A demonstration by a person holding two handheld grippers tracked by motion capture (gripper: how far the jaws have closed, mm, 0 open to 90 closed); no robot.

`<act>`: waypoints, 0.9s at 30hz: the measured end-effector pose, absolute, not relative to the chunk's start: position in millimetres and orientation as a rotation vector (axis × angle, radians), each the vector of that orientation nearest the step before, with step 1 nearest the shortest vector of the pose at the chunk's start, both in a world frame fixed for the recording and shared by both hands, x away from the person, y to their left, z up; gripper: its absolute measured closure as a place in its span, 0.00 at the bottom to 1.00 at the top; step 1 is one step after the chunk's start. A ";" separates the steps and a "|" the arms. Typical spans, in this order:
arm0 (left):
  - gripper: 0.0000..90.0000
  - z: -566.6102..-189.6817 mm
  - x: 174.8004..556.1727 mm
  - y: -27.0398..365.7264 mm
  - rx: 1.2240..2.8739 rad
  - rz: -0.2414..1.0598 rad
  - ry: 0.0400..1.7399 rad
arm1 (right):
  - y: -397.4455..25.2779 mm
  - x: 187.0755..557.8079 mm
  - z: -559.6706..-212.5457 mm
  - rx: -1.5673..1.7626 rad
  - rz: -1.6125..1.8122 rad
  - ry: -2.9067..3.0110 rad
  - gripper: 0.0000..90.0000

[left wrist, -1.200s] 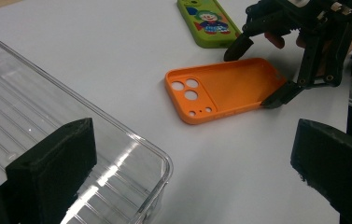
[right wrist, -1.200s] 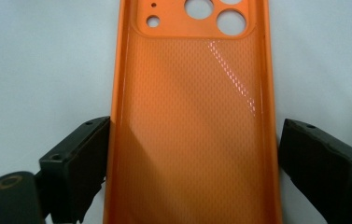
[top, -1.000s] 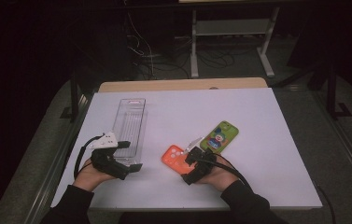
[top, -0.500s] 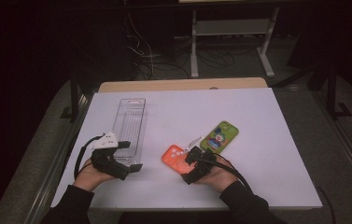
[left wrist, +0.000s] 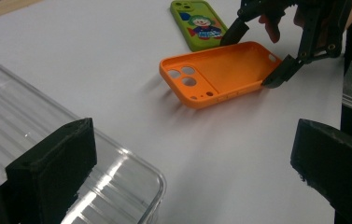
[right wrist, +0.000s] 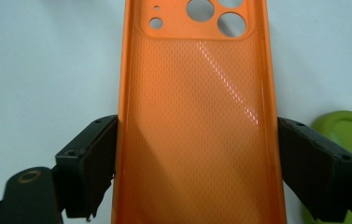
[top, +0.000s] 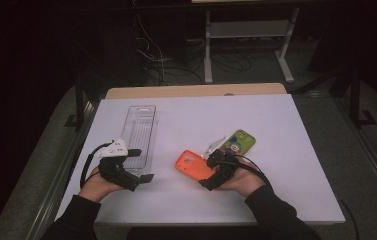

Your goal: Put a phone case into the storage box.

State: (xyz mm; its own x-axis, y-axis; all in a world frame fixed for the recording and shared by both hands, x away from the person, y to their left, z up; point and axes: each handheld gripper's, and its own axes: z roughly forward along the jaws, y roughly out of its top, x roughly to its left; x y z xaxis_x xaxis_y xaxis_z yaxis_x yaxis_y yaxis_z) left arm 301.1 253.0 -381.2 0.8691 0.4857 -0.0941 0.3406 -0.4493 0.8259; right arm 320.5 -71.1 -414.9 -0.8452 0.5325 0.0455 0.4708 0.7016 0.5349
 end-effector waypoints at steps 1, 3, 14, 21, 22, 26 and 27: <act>0.00 -380.0 301.7 251.3 2.083 0.192 0.592 | -73.8 321.8 -413.1 0.812 0.827 2.792 0.18; 0.00 -378.6 302.7 246.7 2.066 0.171 0.591 | -81.6 324.7 -408.9 0.791 0.827 2.799 0.18; 0.00 -374.1 311.2 227.7 2.084 0.134 0.542 | -104.4 331.3 -401.3 0.686 0.837 2.838 0.18; 0.00 -367.6 318.0 207.9 2.107 0.116 0.472 | -112.6 333.7 -394.0 0.573 0.825 2.876 0.18; 0.00 -366.9 318.4 205.7 2.107 0.111 0.464 | -113.4 334.2 -392.9 0.560 0.821 2.880 0.18; 0.00 -365.5 321.4 197.2 2.129 0.091 0.416 | -115.9 338.1 -387.0 0.513 0.813 2.892 0.18; 0.00 -365.5 321.4 197.2 2.129 0.091 0.416 | -115.9 338.1 -387.0 0.513 0.813 2.892 0.18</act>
State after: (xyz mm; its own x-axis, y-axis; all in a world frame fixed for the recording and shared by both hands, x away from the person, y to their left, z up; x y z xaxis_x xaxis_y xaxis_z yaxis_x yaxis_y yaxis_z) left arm 321.4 197.2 -365.5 0.9397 0.3290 -0.0935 0.2596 -0.5079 0.8214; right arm 338.1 -115.9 -387.0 -0.9390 0.3438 0.0009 0.2939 0.8013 0.5211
